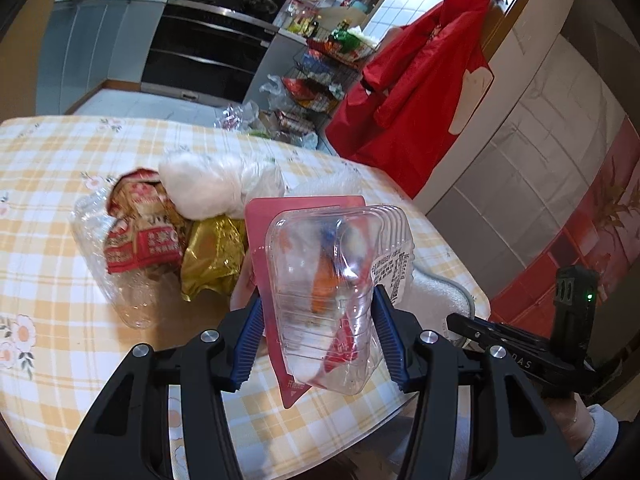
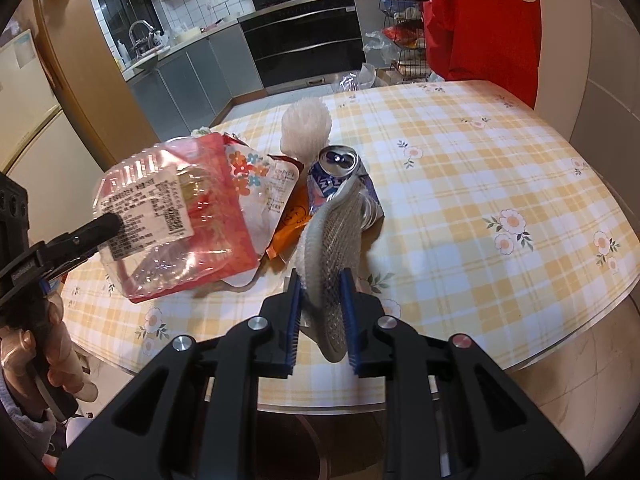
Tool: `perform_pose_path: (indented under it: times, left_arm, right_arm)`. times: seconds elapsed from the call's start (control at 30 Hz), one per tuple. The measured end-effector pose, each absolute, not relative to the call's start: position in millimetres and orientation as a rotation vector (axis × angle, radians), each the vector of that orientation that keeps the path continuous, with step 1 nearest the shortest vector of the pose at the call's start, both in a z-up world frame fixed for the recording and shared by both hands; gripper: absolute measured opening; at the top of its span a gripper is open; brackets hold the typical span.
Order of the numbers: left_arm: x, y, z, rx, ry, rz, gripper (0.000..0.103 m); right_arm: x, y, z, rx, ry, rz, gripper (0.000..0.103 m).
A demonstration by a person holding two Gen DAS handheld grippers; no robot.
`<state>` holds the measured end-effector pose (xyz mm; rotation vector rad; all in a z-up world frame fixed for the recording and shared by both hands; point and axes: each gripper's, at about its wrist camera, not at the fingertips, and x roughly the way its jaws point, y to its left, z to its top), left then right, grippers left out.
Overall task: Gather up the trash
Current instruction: 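Carry the sponge and pink tray in both tools over the brown bin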
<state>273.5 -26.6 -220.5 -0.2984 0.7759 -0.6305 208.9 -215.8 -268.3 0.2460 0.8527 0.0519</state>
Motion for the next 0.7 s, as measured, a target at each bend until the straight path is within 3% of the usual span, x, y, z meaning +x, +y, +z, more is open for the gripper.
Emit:
perform_pose_path:
  times: [0.7]
  left_arm:
    - [165, 15, -144, -0.224, 0.623, -0.458, 0.052]
  right_arm:
    - [160, -202, -222, 0.25, 0.766, 0.125, 0.021]
